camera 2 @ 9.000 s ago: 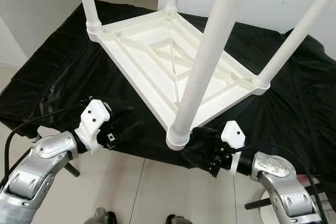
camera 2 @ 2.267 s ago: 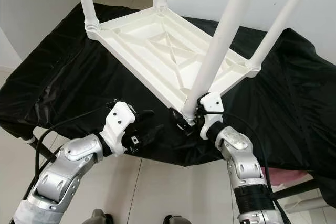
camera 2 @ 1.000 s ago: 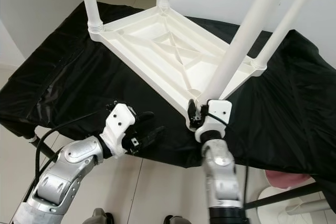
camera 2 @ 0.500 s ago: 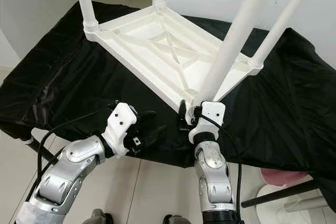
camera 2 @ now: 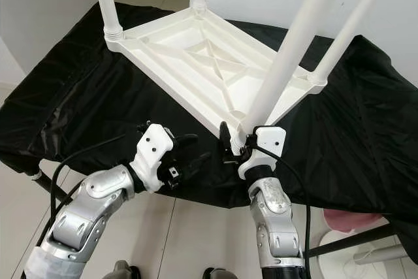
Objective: Building children table
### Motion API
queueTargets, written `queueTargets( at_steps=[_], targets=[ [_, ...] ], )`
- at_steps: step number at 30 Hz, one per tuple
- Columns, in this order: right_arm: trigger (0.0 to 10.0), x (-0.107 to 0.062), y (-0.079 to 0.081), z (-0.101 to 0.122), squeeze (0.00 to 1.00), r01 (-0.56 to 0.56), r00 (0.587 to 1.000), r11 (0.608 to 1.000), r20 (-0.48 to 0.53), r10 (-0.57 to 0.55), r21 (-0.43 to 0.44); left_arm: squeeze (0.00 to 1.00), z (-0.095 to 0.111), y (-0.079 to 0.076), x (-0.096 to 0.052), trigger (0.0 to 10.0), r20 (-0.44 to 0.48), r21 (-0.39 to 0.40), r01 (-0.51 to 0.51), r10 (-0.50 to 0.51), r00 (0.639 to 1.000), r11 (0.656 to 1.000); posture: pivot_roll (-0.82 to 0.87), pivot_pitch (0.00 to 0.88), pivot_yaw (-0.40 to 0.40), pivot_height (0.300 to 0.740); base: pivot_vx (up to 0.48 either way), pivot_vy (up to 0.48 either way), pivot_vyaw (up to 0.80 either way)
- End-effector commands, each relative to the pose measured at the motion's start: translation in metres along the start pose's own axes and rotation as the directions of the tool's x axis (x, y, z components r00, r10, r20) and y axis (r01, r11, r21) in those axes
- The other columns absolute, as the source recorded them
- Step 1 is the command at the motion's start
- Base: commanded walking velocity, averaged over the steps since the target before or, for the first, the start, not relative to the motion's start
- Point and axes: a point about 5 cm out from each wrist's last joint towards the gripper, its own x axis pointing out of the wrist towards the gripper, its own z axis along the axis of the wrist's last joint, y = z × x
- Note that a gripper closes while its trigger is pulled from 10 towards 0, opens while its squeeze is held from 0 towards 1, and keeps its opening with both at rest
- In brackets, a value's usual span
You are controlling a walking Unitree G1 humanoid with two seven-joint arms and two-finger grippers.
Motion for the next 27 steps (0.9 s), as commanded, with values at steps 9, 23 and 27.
queueTargets(
  at_steps=[9, 23, 27],
  targets=[
    [10.0, 0.006, -0.027, 0.004, 0.00, -0.124, 0.992, 0.985, -0.006, 0.124, -0.118, 0.00, -0.003, 0.000, 0.004, 10.0, -0.008, -0.003, -0.030, 0.030, 1.000, 1.000, 0.01, 0.089, -0.065, 0.740, 0.000, 0.000, 0.00],
    [0.0, 0.025, -0.034, -0.009, 0.00, -0.299, 0.953, 0.948, -0.082, 0.291, -0.113, 0.00, -0.002, 0.000, 0.006, 10.0, -0.001, 0.003, -0.033, 0.033, 0.999, 0.999, 0.02, 0.081, -0.074, 0.740, 0.000, 0.000, 0.00],
    [0.0, 0.025, -0.036, -0.010, 0.00, -0.296, 0.954, 0.948, -0.085, 0.288, -0.114, 0.00, -0.002, 0.001, 0.006, 10.0, -0.003, 0.005, -0.037, 0.037, 0.999, 0.999, 0.03, 0.079, -0.072, 0.740, 0.000, 0.000, 0.00]
  ],
)
